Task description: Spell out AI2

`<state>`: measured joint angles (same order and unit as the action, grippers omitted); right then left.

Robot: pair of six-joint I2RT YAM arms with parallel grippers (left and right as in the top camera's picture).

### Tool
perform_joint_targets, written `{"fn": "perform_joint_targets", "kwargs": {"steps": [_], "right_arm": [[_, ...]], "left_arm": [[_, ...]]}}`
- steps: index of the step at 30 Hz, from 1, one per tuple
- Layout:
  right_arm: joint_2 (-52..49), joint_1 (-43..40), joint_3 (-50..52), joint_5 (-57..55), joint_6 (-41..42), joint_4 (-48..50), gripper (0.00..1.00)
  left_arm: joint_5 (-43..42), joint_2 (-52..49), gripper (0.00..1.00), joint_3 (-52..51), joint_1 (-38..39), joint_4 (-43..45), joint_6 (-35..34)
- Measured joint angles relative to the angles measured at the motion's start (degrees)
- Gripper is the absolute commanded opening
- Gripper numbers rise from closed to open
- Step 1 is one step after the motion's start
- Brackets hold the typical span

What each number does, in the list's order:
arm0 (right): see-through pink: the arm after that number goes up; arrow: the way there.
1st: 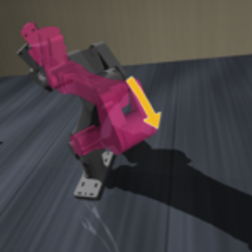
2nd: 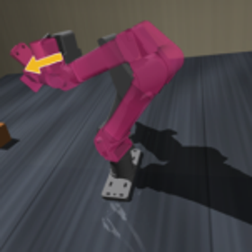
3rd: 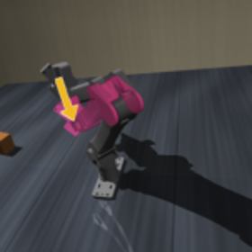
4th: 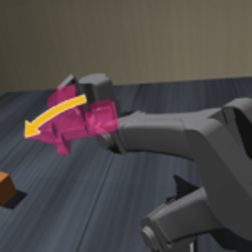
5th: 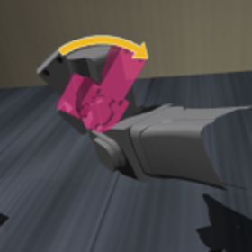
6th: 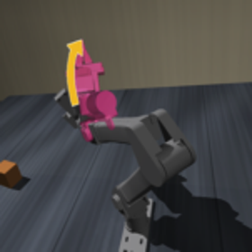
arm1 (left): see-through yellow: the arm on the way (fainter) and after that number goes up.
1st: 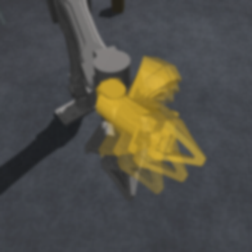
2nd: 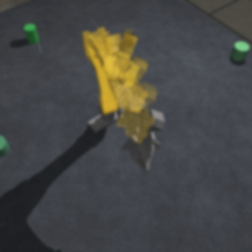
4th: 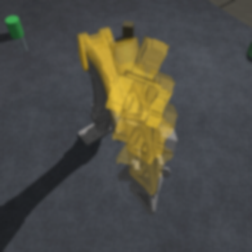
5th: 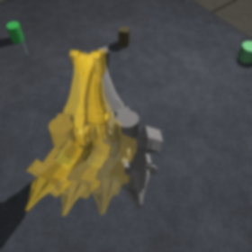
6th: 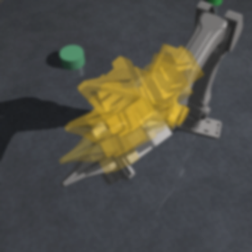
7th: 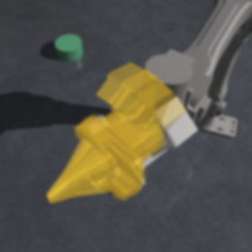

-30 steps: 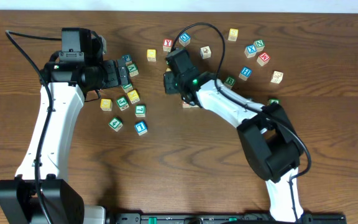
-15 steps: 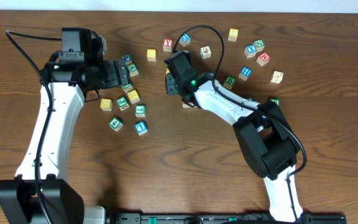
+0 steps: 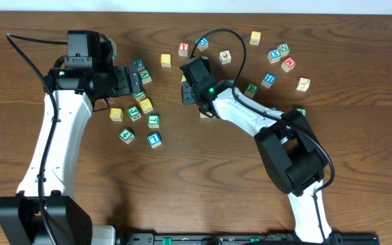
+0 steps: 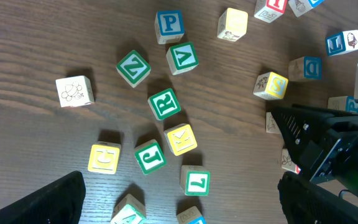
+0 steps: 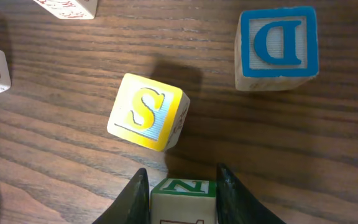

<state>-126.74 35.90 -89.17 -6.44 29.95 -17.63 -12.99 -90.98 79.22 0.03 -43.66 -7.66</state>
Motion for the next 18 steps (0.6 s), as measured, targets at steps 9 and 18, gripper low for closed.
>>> {"fn": "perform_joint_targets", "kwargs": {"steps": [9,18], "right_arm": [[-0.09,0.0,-5.86,1.68,1.64,-12.24,0.24],[-0.13,0.0,-9.55,3.1,2.75,-17.35,0.24]], "left_arm": [[-0.02,0.0,0.98,0.0,0.0,0.0,0.02],[0.0,0.0,0.98,0.0,0.0,0.0,0.0]]}}
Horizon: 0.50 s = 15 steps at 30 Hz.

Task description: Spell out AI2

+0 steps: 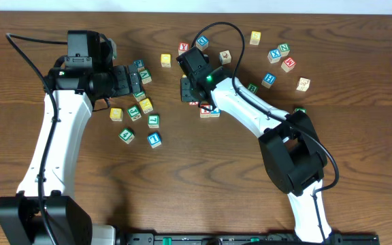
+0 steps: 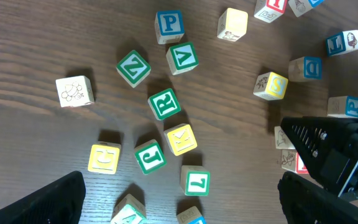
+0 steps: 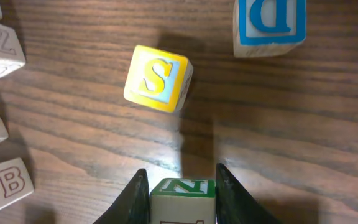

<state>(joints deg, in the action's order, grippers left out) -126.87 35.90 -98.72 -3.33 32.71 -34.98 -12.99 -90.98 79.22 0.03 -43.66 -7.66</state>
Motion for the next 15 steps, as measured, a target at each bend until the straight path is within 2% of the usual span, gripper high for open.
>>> {"fn": "perform_joint_targets", "kwargs": {"steps": [15], "right_arm": [[-0.07,0.0,0.0,5.03,1.6,-4.28,0.22]], "left_arm": [[0.0,0.0,0.98,0.0,0.0,0.0,0.0]]}}
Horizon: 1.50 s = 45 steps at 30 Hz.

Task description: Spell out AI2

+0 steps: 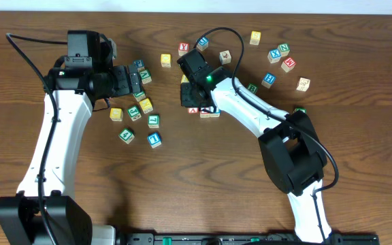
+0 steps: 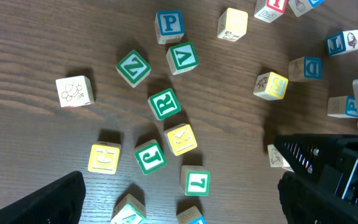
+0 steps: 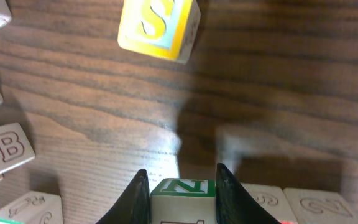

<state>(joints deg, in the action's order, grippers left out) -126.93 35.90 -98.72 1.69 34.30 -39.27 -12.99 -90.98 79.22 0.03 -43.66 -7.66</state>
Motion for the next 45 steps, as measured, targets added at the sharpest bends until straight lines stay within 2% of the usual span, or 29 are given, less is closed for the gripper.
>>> {"fn": "perform_joint_targets", "kwargs": {"steps": [20,45], "right_arm": [[-0.04,0.0,-1.62,3.02,0.07,-6.64,0.19],[-1.92,1.64,-1.73,2.43,0.07,-6.8,0.18]], "left_arm": [[-0.02,0.0,0.97,0.0,0.0,0.0,0.0],[0.0,0.0,0.97,0.0,0.0,0.0,0.0]]}}
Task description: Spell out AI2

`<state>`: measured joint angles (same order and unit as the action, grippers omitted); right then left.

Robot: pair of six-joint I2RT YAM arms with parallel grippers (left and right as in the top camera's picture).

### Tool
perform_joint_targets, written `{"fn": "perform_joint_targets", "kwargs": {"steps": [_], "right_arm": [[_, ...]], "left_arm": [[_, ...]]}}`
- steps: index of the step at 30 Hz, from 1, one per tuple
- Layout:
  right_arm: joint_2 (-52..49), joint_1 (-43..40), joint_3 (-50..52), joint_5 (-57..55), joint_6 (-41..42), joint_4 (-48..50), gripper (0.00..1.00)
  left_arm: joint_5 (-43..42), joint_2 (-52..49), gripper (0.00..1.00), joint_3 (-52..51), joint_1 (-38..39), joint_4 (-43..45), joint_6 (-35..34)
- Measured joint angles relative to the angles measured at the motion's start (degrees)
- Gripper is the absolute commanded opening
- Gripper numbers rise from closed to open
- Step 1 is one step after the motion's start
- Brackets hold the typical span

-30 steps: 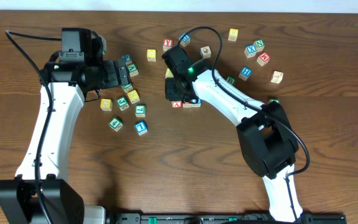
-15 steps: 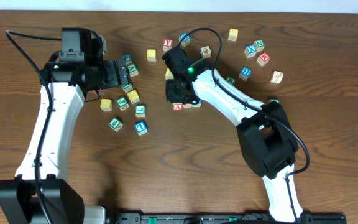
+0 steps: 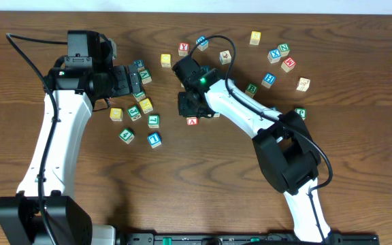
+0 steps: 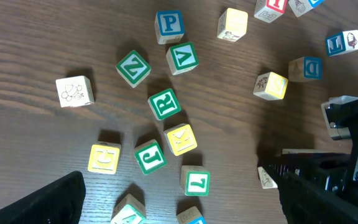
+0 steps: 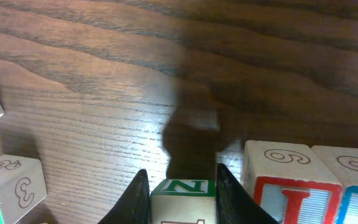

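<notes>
My right gripper is shut on a wooden block whose upward face shows a green N. It hangs low over the table. Just right of it stands a block with a red I, then a blue-edged block. In the overhead view the right gripper sits in the middle of the scattered blocks, with a red-lettered block just in front. My left gripper is open above the left cluster, nothing between its fingers. A green A block lies below it.
Loose letter blocks lie around: P, V, Z, R, K, J, a yellow block. More blocks lie at the back right. A block marked 3 sits left of the right gripper.
My right gripper, still shut on the N block, has shifted toward the table's front. The S block has left its view and the red I block now stands beside it. The left arm is unchanged.
At first my right gripper held the N block next to the yellow S and blue D blocks. At each later moment those blocks lay farther up in the wrist view, and a row of blocks came in below. Now the N block is beside that row's red I.
</notes>
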<state>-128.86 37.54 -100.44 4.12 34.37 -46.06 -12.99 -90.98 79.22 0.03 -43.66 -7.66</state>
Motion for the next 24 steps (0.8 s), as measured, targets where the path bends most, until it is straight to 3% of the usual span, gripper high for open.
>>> {"fn": "perform_joint_targets", "kwargs": {"steps": [15,24], "right_arm": [[-2.54,0.0,-0.74,-0.48,0.13,2.97,0.2],[-2.67,-0.02,-0.85,-0.98,0.15,4.87,0.3]], "left_arm": [[-0.02,0.0,0.98,0.0,0.0,0.0,0.0],[0.0,0.0,0.98,0.0,0.0,0.0,0.0]]}}
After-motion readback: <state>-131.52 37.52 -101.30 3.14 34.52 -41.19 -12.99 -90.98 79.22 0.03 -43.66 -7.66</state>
